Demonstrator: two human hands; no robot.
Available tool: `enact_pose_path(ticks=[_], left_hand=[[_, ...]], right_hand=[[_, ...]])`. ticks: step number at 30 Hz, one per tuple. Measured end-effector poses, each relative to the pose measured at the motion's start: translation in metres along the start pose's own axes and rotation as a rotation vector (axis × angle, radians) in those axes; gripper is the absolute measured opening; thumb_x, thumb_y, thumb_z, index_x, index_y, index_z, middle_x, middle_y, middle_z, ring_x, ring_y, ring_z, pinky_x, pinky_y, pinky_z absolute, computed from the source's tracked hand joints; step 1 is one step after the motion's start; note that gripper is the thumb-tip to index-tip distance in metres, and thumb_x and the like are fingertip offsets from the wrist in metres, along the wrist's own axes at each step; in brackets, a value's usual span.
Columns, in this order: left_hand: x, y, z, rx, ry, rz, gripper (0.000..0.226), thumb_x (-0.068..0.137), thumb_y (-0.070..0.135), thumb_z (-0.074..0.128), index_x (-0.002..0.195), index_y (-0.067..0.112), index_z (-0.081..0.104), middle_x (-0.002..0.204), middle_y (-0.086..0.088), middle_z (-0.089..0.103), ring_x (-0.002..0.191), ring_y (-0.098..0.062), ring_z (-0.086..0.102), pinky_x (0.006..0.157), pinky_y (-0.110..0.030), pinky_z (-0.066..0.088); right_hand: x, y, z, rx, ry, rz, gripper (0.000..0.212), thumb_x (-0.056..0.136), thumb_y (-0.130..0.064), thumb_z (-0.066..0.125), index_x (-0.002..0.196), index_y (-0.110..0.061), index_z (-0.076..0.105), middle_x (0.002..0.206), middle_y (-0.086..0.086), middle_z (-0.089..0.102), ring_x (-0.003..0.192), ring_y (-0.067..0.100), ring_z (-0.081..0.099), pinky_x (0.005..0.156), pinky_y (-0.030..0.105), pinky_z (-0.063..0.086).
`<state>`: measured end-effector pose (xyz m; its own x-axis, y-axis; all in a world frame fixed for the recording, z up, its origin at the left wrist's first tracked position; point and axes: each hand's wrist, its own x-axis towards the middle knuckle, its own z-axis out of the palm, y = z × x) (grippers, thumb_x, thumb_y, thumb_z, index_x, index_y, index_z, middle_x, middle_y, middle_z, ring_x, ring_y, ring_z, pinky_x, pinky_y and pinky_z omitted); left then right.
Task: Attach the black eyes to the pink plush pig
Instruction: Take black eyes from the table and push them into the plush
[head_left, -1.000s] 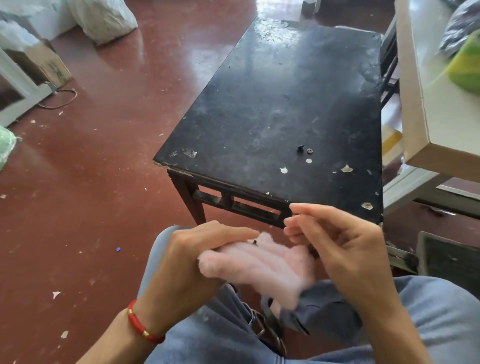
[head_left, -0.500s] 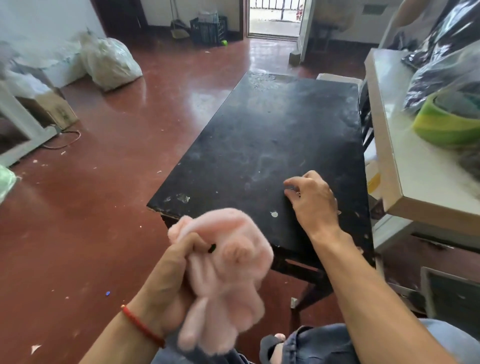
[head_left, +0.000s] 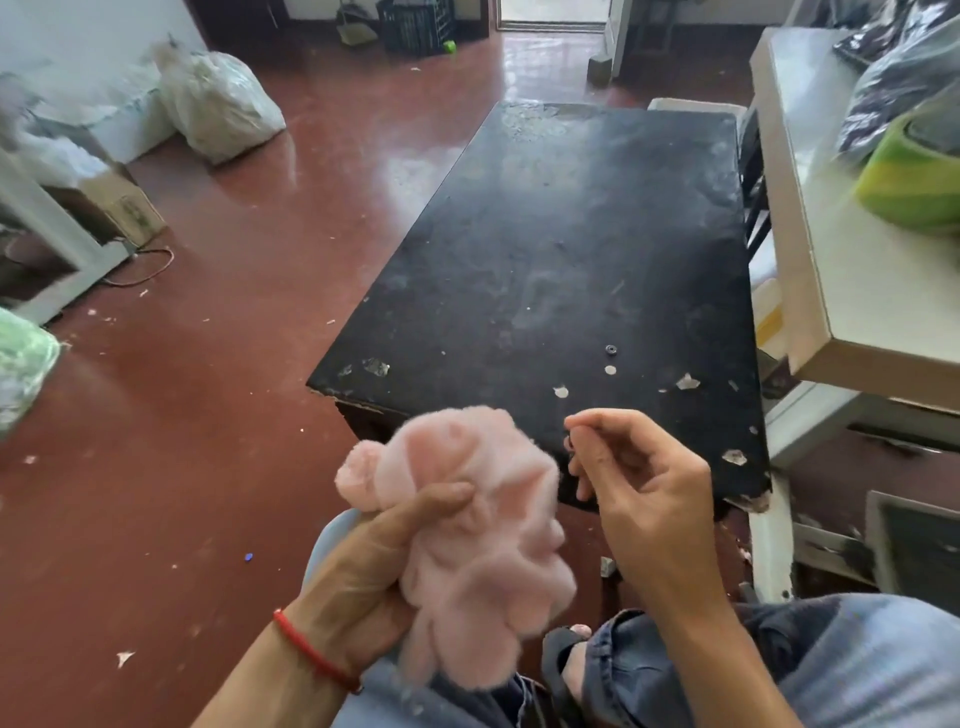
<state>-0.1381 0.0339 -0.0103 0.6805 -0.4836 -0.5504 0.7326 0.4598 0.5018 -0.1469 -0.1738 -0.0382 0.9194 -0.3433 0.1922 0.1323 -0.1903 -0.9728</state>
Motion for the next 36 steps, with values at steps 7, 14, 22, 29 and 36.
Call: enact_pose_path(ticks=[7, 14, 22, 29, 36], left_hand=[[0.000, -0.009, -0.002, 0.145, 0.158, 0.132, 0.035, 0.089, 0.011, 0.076, 0.120, -0.004, 0.077, 0.127, -0.038, 0.072, 0.116, -0.049, 0.071, 0.103, -0.063, 0.057], [-0.009, -0.014, 0.001, 0.119, 0.158, 0.182, 0.020, 0.077, 0.014, 0.075, 0.092, 0.011, 0.088, 0.088, -0.018, 0.085, 0.074, -0.024, 0.084, 0.064, -0.035, 0.070], [-0.021, -0.025, 0.002, 0.173, 0.237, 0.241, 0.032, 0.080, 0.007, 0.073, 0.107, -0.009, 0.080, 0.105, -0.035, 0.081, 0.079, -0.035, 0.084, 0.064, -0.039, 0.069], [-0.024, -0.027, 0.004, 0.189, 0.294, 0.250, 0.031, 0.079, 0.008, 0.075, 0.104, -0.010, 0.079, 0.110, -0.041, 0.076, 0.090, -0.039, 0.082, 0.074, -0.045, 0.071], [-0.029, -0.027, 0.002, 0.291, 0.263, 0.297, 0.032, 0.076, 0.013, 0.079, 0.105, 0.000, 0.083, 0.102, -0.029, 0.084, 0.091, -0.036, 0.084, 0.068, -0.036, 0.069]], right_hand=[[-0.053, -0.022, -0.003, 0.313, -0.018, 0.128, 0.007, 0.084, -0.015, 0.082, 0.090, -0.014, 0.083, 0.070, 0.010, 0.080, 0.054, 0.009, 0.071, 0.056, 0.017, 0.058], [-0.067, -0.025, 0.006, 0.323, -0.130, 0.225, 0.019, 0.086, -0.019, 0.080, 0.103, -0.020, 0.087, 0.086, 0.006, 0.085, 0.072, 0.013, 0.078, 0.068, 0.020, 0.061], [-0.072, -0.018, 0.013, 0.381, -0.078, 0.256, 0.016, 0.082, -0.013, 0.083, 0.098, -0.015, 0.085, 0.088, 0.010, 0.086, 0.077, 0.023, 0.085, 0.073, 0.024, 0.066], [-0.072, -0.019, 0.008, 0.242, -0.220, 0.199, 0.026, 0.083, -0.048, 0.084, 0.096, -0.026, 0.082, 0.091, 0.002, 0.083, 0.077, 0.013, 0.078, 0.069, 0.021, 0.062], [-0.071, -0.017, 0.009, 0.274, -0.260, 0.226, 0.010, 0.084, -0.028, 0.085, 0.093, -0.024, 0.084, 0.083, 0.006, 0.083, 0.067, 0.024, 0.077, 0.065, 0.029, 0.064]])
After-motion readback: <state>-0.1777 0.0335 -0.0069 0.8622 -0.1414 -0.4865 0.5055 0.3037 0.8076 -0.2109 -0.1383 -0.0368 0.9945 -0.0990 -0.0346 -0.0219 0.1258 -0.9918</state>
